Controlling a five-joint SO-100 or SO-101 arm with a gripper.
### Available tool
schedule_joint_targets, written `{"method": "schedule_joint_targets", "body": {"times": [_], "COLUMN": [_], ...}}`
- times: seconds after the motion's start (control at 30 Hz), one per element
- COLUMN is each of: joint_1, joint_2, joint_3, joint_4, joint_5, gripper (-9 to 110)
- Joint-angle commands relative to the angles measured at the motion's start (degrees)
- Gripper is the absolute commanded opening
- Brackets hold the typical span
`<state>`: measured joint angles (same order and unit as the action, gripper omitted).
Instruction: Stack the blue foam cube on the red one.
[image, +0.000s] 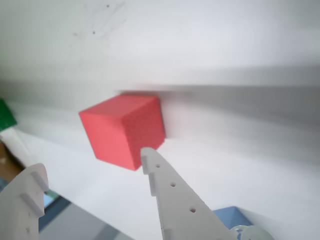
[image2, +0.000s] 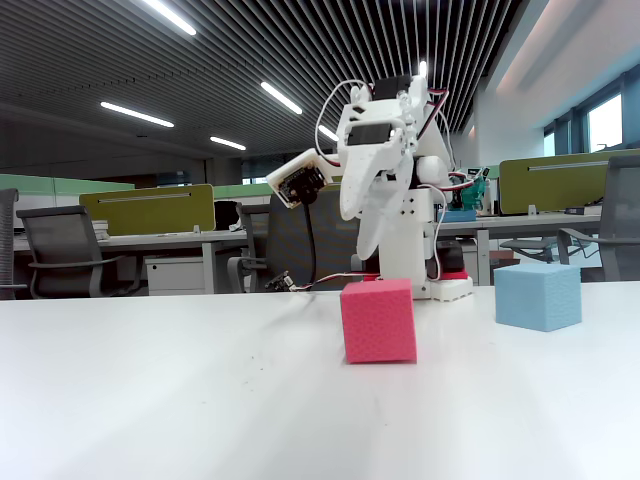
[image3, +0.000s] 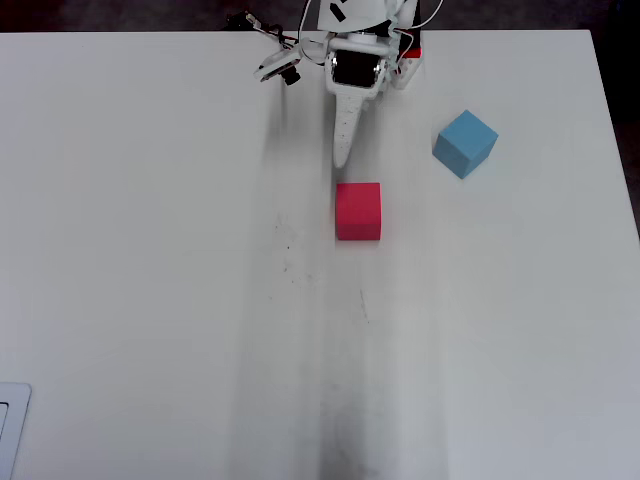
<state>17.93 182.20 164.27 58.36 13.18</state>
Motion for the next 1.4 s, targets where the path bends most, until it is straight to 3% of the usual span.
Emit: {"method": "schedule_joint_targets", "body": {"times": [0.0,1.37], "joint_1": [0.4,0.1], "joint_2": [0.3,0.3], "joint_3": [-0.2,0.3], "joint_4": [-1.0,-2.8], "joint_5": [0.1,-0.3], "gripper": [24,24]}}
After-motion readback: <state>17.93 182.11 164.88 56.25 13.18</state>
